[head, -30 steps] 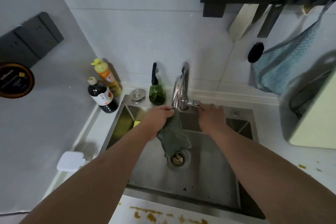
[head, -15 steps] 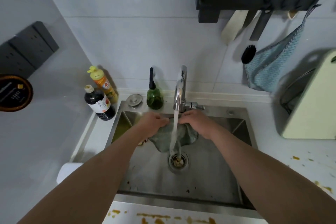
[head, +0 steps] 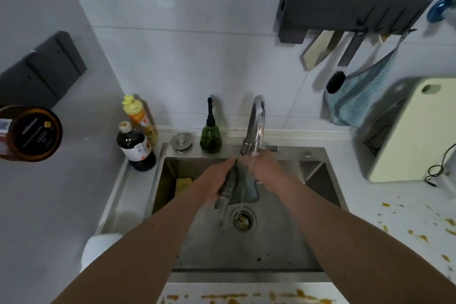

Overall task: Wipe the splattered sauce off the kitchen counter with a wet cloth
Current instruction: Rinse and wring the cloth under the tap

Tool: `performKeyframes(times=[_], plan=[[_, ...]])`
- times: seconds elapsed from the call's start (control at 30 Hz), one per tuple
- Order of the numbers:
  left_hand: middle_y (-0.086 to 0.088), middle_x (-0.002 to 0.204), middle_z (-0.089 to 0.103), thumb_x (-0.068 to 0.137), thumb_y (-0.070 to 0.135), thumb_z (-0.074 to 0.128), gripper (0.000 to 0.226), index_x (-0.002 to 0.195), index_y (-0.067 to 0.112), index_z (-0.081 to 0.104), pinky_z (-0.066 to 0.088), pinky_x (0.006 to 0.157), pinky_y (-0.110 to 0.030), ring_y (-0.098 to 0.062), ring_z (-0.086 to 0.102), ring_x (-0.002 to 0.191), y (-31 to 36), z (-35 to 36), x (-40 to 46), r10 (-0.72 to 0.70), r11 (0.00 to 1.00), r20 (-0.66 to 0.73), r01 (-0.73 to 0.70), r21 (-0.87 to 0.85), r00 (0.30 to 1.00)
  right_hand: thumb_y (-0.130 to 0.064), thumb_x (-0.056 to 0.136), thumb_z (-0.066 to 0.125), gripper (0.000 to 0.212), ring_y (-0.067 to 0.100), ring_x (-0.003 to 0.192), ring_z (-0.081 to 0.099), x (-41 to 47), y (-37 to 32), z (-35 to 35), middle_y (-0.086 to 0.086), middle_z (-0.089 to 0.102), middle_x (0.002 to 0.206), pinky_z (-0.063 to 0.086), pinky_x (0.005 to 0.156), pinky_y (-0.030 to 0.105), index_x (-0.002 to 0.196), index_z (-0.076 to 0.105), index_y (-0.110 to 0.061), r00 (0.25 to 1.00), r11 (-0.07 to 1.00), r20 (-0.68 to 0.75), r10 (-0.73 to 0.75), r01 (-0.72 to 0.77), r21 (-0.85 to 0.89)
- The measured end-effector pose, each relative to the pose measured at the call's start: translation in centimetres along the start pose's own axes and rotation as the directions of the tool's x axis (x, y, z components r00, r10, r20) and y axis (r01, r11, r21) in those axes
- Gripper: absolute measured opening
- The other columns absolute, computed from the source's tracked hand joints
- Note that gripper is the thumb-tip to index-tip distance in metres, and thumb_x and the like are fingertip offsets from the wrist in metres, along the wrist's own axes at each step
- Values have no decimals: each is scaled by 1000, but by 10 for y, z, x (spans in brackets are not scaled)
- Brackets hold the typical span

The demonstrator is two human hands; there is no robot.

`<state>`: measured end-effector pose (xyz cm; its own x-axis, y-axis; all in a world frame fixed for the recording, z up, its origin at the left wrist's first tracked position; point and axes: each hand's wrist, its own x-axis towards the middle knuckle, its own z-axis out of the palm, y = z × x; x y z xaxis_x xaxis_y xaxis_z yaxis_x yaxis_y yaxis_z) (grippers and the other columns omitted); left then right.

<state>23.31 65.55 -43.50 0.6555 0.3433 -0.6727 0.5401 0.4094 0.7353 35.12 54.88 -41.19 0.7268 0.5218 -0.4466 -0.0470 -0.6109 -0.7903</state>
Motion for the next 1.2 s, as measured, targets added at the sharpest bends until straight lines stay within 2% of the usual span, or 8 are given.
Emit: performKeyframes(times=[0.1, 0.2, 0.4, 0.6, 0.83, 0.97, 1.07, 1.2], plan=[[-12, 88, 77, 104, 52, 54, 48, 104, 10, 78, 57, 72, -36, -23, 72, 73, 13, 42, -1, 22, 994, 35, -18, -108, 999, -11, 90, 56, 21, 28, 71, 71, -14, 0, 2, 22, 73, 88, 63, 69, 37, 101, 66, 4, 996, 994, 78, 46, -54, 99], [-12, 108, 76, 105, 24, 57, 25, 112, 5, 72, 54, 72, -28, -22, 74, 91, 32, 64, -1, 108, 956, -69, -84, 280, 992, 1, 88, 54, 17, 34, 70, 74, -15, 7, -16, 19, 74, 75, 62, 74, 54, 85, 70, 0, 991, 989, -54, 119, -113, 95], [-6, 99, 70, 97, 5, 64, 6, 99, 9, 68, 53, 78, -21, -15, 62, 86, 40, 63, 11, 208, 808, 97, -227, 544, 973, -12, 92, 66, 32, 14, 90, 68, -19, 19, -38, -9, 66, 108, 56, 75, 24, 120, 67, -29, 982, 922, 9, -189, 181, -343], [4, 79, 65, 99, 22, 69, 11, 93, 13, 74, 48, 53, -12, -6, 59, 65, 36, 23, 15, 272, 762, 48, -246, 600, 961, -2, 86, 71, 15, 36, 85, 73, -3, 1, -38, 14, 76, 88, 63, 78, 44, 87, 81, -14, 999, 996, -9, -50, 49, -72], [-12, 94, 75, 100, 40, 66, 36, 105, 5, 70, 66, 73, -39, -25, 75, 82, 34, 28, 14, 73, 958, -50, -56, 280, 996, -5, 84, 63, 12, 24, 66, 74, -3, -4, -9, 10, 74, 75, 64, 69, 43, 85, 74, -7, 993, 984, -119, -1, -21, -177], [-1, 80, 67, 98, 23, 66, 10, 94, 13, 66, 61, 65, -27, -17, 66, 68, 27, 43, 20, 129, 961, -140, -90, 260, 982, 18, 82, 59, 23, 25, 71, 76, -12, 2, -10, 21, 73, 92, 64, 65, 36, 99, 69, 7, 984, 952, -12, 177, -168, 257], [-11, 95, 72, 96, 17, 62, 24, 116, 4, 69, 65, 80, -44, -23, 68, 80, 24, 46, 19, 205, 955, -188, -155, 253, 961, -8, 95, 59, 14, 20, 67, 68, -14, 17, -14, 21, 71, 97, 62, 70, 38, 100, 71, -2, 946, 948, -149, 288, -260, 184], [-13, 97, 69, 99, 7, 56, 16, 95, 13, 69, 62, 79, -34, -27, 67, 86, 25, 60, 7, 151, 933, -99, -109, 343, 983, -61, 97, 46, 48, 24, 82, 61, -25, 29, 8, 7, 68, 85, 52, 74, 38, 90, 68, -19, 900, 716, 149, 409, -418, 560]])
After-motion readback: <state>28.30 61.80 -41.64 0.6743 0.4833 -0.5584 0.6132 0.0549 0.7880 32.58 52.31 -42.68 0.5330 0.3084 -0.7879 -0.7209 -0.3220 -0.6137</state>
